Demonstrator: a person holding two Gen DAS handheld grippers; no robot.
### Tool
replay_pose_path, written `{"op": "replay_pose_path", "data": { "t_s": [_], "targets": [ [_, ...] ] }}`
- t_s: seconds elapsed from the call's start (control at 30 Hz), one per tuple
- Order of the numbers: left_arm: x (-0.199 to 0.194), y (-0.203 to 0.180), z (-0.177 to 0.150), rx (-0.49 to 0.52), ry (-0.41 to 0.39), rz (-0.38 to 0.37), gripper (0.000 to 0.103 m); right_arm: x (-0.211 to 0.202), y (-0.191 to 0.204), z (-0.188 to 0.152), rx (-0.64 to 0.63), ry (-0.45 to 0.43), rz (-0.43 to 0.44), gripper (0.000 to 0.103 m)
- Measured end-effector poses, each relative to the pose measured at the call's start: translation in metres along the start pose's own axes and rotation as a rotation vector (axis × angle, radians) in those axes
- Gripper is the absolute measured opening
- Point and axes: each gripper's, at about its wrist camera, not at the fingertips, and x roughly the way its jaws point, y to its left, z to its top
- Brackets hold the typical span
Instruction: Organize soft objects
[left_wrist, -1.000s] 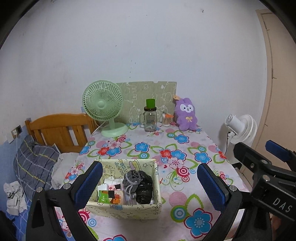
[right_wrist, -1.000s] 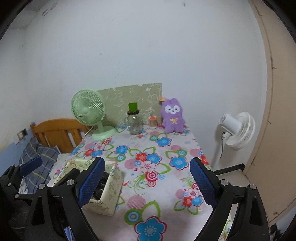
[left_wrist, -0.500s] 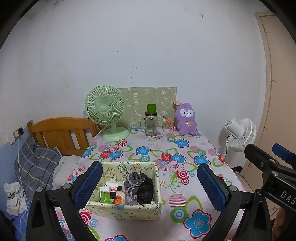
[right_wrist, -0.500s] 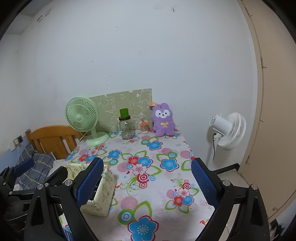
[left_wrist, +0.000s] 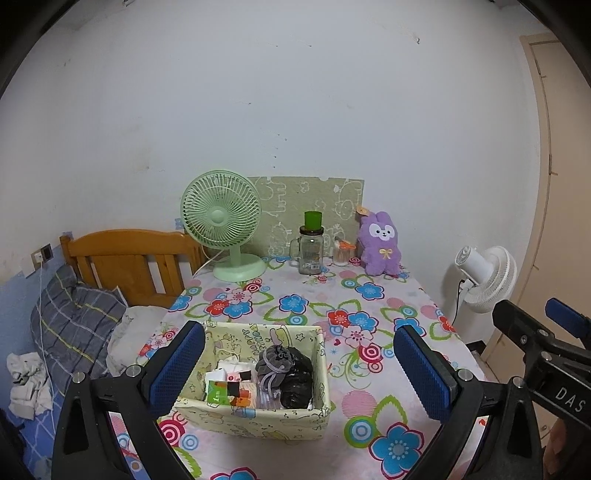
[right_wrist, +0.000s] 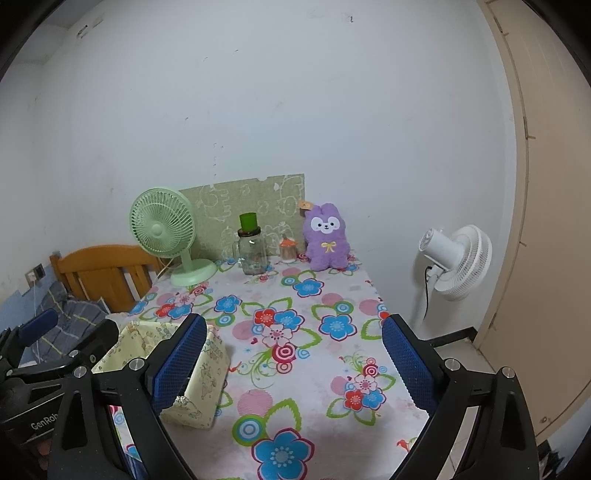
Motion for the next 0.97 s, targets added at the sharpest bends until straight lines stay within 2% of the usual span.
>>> {"op": "replay_pose_path", "data": {
  "t_s": [0.97],
  "targets": [
    [0.0000, -0.0016, -0.0034, -0.002, 0.006, 0.003, 0.103, 0.0029, 0.0012, -0.0010, -0.008, 0.010, 0.006, 0.097]
  ]
}}
